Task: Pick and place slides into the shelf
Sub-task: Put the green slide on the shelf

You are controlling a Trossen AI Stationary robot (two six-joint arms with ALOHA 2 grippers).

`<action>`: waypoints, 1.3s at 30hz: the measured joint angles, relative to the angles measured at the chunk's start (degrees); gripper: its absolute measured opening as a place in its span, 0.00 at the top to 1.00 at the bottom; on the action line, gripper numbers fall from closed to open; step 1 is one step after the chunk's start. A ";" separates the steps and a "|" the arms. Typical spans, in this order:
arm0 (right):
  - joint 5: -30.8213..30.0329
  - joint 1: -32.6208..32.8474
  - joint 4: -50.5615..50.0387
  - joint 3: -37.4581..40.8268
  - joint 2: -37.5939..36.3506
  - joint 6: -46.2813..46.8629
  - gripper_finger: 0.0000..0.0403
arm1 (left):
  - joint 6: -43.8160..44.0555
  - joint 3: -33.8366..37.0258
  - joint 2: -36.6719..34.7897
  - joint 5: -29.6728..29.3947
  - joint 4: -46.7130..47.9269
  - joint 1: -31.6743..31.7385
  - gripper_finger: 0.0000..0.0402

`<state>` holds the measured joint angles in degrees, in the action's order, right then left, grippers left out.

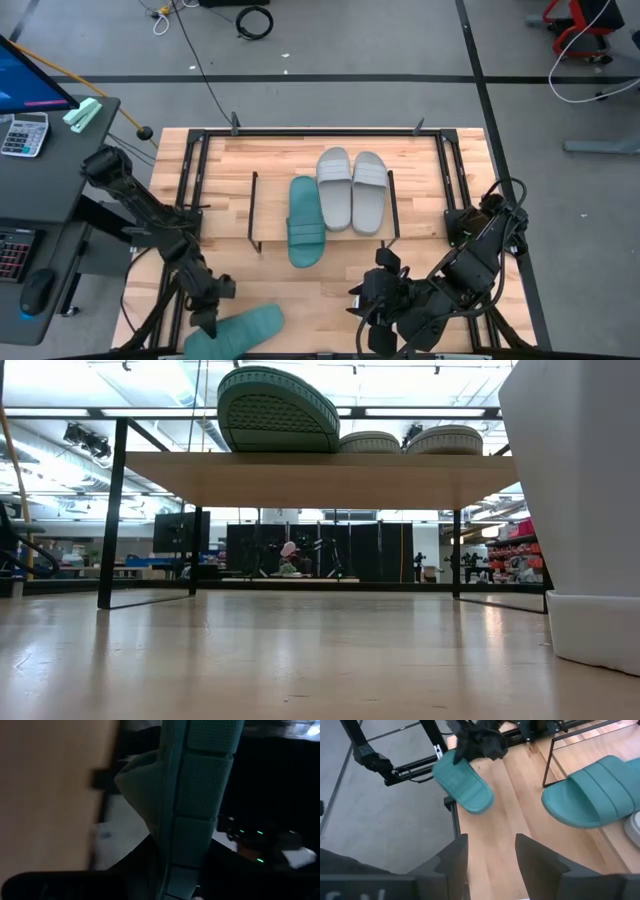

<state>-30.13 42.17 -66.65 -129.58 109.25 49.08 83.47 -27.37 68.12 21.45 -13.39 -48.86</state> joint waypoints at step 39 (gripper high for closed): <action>-10.08 -2.50 29.61 0.00 -7.18 -27.07 0.61 | -82.65 -31.46 -12.12 -7.19 -12.39 24.50 0.75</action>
<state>-40.21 39.68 -37.04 -129.58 102.07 22.01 0.81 -58.83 56.00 14.26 -25.78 -24.36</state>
